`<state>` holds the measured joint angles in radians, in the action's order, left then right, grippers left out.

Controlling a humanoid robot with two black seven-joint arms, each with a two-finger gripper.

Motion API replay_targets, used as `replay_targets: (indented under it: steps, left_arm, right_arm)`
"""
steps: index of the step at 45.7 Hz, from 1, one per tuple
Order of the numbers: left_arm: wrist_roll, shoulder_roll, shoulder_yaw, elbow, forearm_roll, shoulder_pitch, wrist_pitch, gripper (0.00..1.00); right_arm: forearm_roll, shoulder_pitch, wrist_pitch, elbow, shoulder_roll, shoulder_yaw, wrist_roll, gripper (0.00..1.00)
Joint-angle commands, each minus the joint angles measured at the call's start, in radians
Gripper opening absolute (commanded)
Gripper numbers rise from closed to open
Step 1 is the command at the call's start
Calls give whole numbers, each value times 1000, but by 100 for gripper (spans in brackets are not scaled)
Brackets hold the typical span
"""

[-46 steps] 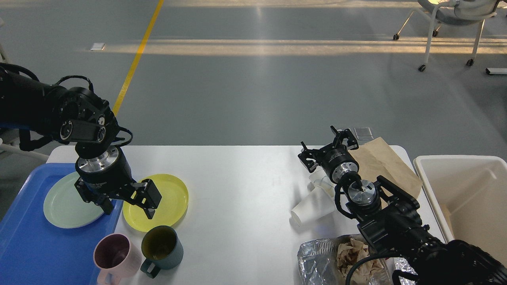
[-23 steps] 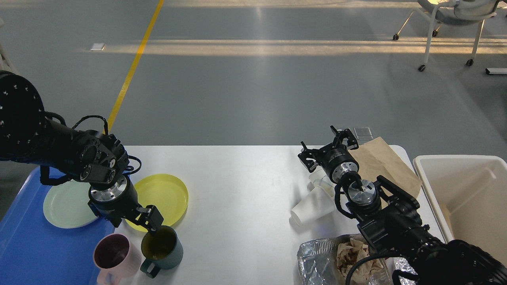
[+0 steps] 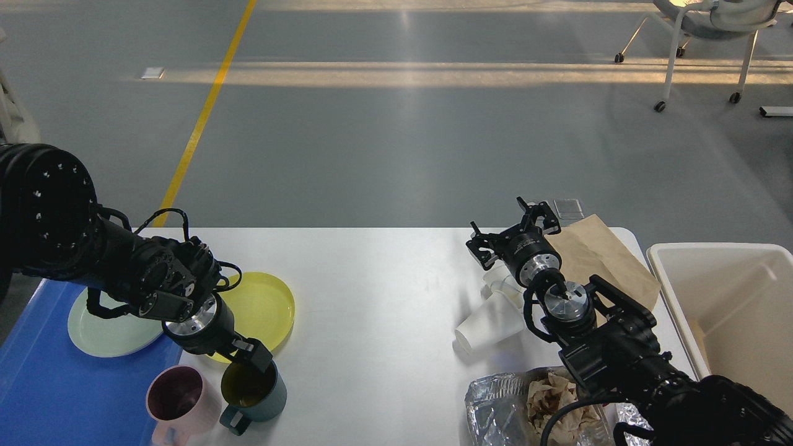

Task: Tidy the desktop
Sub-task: 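Grasp the dark teal mug with the left gripper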

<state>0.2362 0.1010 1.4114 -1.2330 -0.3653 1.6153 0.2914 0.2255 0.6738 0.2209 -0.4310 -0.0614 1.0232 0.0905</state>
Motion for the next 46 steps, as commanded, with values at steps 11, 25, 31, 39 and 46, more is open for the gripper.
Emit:
replay_targets:
  steps: [11,25,31,39,46]
  left_arm:
    - [-2,-9,-6,0,-44,-28,-5,38]
    - [-133,-6,-68,0,-43,-40,2,4]
    - [-152,-6,-66,0,-43,-34,6,0]
    - [-155,-4,-71,0,-43,-25,6,0]
    - [-153,0,-100,-6,-41,-8,11,0]
  right_arm:
    - [0,0,0,0,0,0,0,100]
    - [0,1,0,0,0,0,0,100]
    - [0,1,0,0,0,1,0,100]
    - [0,1,0,0,0,0,0,100]
    - [0,1,0,0,0,0,0,100]
